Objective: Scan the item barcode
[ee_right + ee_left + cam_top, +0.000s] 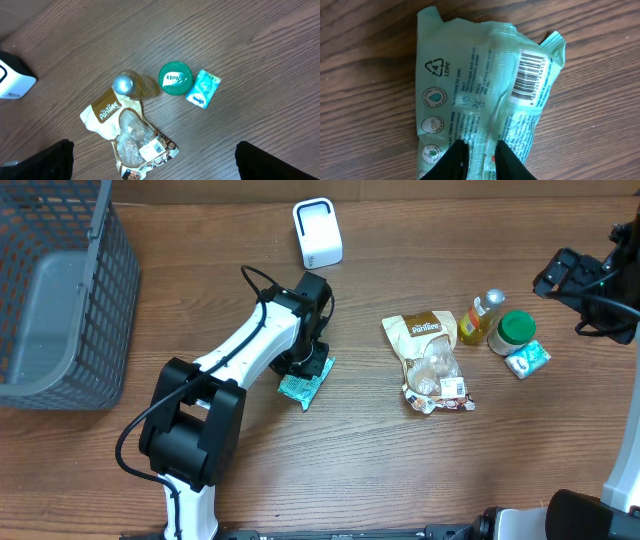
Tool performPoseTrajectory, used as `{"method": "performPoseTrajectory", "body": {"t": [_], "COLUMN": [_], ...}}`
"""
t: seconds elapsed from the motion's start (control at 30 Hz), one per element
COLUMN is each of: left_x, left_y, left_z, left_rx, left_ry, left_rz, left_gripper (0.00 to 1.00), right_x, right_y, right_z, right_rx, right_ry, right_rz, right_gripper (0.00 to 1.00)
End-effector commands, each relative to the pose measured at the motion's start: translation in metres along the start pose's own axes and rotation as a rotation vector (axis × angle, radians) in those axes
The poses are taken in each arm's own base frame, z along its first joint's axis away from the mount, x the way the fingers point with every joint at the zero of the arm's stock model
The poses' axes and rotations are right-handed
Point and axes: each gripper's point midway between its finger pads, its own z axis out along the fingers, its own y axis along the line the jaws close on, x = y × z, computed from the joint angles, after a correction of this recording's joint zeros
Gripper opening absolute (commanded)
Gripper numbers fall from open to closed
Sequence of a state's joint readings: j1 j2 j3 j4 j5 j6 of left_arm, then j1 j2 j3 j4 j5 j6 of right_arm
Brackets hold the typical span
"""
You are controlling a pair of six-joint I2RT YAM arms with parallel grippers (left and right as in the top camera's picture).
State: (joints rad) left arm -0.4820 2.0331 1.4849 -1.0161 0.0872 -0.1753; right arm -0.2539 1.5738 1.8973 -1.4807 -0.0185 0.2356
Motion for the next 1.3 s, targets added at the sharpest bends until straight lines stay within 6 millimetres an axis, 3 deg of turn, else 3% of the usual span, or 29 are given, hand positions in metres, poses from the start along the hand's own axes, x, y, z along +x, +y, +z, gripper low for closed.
{"method": "performPoseTrajectory", "body": {"t": [0.0, 0.2, 0.47, 0.9, 1.0, 1.13, 1.27], "left_x": [0.001, 0.000, 0.001, 0.009, 0.011, 0.007, -0.008], "left_y": [-0.001, -0.003, -0.003, -0.001, 0.000, -0.002, -0.006], "left_z": [0.005, 0.005, 0.006, 0.026, 0.029, 0.026, 0.006], "left_rx": [-0.021, -0.019, -0.020, -0.021, -0.021, -0.019, -0.014], "left_ry": [0.005, -0.002, 0.003, 0.003, 0.006, -0.006, -0.038], "left_rz": [0.062, 0.067, 0.083, 0.089, 0.088, 0.089, 0.087], "left_gripper": [0.23, 0.27, 0.27, 0.28, 0.20, 0.19, 0.23], "right_x": [-0.005, -0.005, -0.005, -0.005, -0.005, -0.005, -0.005], "right_y": [0.001, 0.001, 0.001, 0.001, 0.001, 0.001, 0.001], "right_z": [-0.009, -0.009, -0.009, -0.009, -0.009, -0.009, -0.009], "right_rx": [-0.005, -0.005, -0.005, -0.005, -0.005, -0.005, -0.005], "right_ry": [-0.036, -0.036, -0.036, -0.036, -0.036, -0.036, -0.036], "right_rz": [0.003, 0.003, 0.004, 0.003, 0.003, 0.003, 0.003], "right_gripper": [1.00, 1.00, 1.00, 1.00, 1.00, 1.00, 1.00]}}
